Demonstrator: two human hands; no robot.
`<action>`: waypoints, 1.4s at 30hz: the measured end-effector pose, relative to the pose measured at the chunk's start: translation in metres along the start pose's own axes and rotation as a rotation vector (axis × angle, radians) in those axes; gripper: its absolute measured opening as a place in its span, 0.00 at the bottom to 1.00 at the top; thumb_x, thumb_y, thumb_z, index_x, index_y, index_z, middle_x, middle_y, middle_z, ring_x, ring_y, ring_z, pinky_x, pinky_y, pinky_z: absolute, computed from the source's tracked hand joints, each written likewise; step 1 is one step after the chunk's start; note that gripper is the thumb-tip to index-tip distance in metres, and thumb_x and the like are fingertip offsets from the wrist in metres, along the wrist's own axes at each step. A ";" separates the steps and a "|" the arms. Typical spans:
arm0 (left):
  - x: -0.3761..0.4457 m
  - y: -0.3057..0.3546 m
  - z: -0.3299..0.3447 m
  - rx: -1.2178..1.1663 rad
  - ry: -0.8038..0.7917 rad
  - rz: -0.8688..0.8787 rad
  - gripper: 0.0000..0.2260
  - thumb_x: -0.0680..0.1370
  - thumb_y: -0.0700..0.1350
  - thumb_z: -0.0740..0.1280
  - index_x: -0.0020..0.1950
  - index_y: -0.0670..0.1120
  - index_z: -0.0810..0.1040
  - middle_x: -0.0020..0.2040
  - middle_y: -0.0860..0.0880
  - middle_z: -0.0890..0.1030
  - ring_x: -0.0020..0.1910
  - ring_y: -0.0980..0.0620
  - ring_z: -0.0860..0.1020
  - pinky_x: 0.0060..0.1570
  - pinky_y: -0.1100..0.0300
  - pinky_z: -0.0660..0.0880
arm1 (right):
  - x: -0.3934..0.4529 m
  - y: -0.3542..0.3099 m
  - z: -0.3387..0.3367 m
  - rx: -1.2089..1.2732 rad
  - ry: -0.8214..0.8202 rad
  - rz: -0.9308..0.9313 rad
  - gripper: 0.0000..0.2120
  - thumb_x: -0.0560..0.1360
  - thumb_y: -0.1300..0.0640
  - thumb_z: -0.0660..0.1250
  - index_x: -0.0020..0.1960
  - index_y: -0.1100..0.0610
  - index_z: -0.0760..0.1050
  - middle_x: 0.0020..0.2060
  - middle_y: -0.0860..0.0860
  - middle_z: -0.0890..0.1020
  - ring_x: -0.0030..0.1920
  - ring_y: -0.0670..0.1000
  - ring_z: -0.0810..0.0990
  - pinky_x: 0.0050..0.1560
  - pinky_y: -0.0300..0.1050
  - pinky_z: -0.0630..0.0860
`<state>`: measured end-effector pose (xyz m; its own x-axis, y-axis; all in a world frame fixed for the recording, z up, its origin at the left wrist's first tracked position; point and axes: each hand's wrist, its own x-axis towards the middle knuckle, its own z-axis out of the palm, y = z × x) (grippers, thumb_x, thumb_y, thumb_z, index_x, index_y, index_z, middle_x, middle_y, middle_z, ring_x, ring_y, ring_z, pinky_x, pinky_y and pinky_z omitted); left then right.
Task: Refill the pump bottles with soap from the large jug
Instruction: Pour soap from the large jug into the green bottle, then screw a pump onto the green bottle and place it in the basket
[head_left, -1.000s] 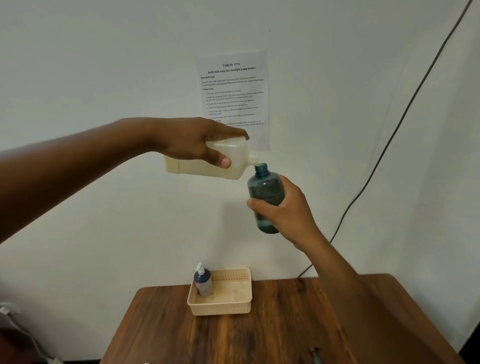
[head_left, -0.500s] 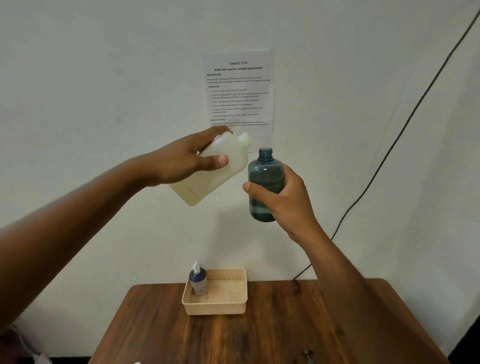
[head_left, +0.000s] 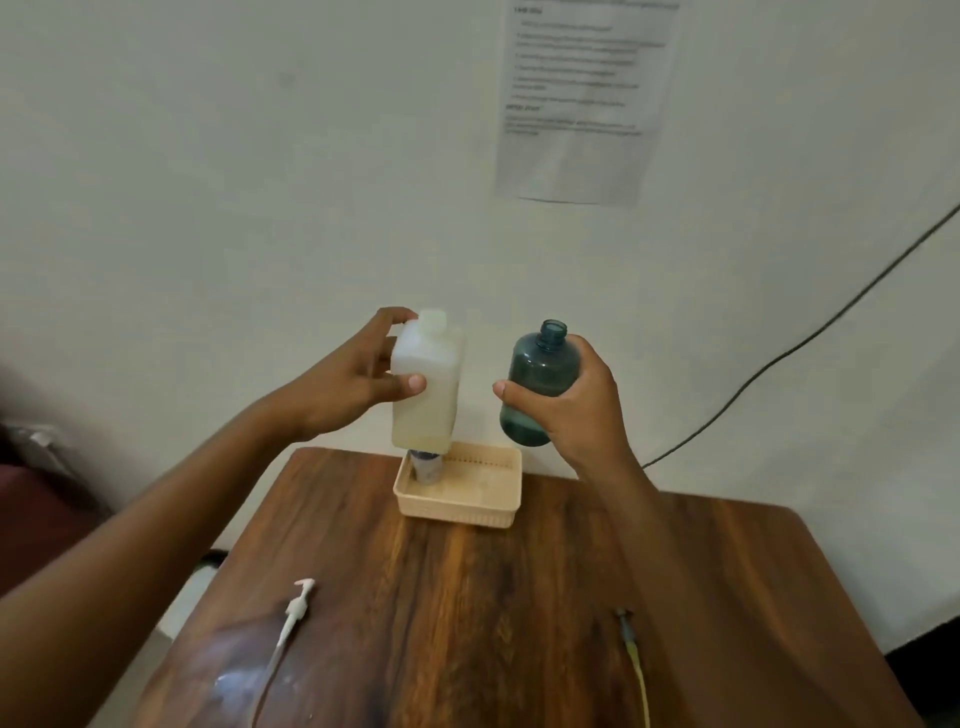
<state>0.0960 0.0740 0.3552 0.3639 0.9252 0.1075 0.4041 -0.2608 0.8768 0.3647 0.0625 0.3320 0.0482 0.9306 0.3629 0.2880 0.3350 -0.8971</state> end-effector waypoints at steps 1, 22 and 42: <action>-0.006 -0.016 0.001 0.004 0.003 -0.027 0.26 0.81 0.45 0.71 0.74 0.54 0.62 0.64 0.49 0.81 0.61 0.50 0.82 0.56 0.53 0.83 | -0.004 0.008 0.010 0.000 -0.005 0.014 0.32 0.61 0.43 0.82 0.60 0.42 0.73 0.51 0.38 0.80 0.51 0.39 0.79 0.47 0.37 0.80; -0.126 -0.302 0.065 0.082 -0.002 -0.473 0.27 0.75 0.33 0.74 0.71 0.47 0.69 0.58 0.58 0.78 0.59 0.71 0.77 0.54 0.77 0.72 | -0.076 0.134 0.142 -0.066 -0.083 0.132 0.35 0.62 0.44 0.83 0.63 0.42 0.70 0.60 0.39 0.77 0.62 0.43 0.76 0.54 0.33 0.78; -0.126 -0.323 0.083 0.069 -0.030 -0.537 0.48 0.70 0.37 0.81 0.82 0.48 0.54 0.66 0.60 0.70 0.59 0.70 0.74 0.52 0.73 0.73 | -0.081 0.159 0.116 -0.024 -0.005 0.193 0.33 0.63 0.52 0.83 0.63 0.46 0.70 0.59 0.43 0.77 0.61 0.41 0.75 0.52 0.28 0.75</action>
<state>-0.0106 0.0192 0.0196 0.1143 0.9254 -0.3614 0.5939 0.2280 0.7716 0.2953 0.0576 0.1306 0.0997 0.9780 0.1834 0.2964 0.1467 -0.9437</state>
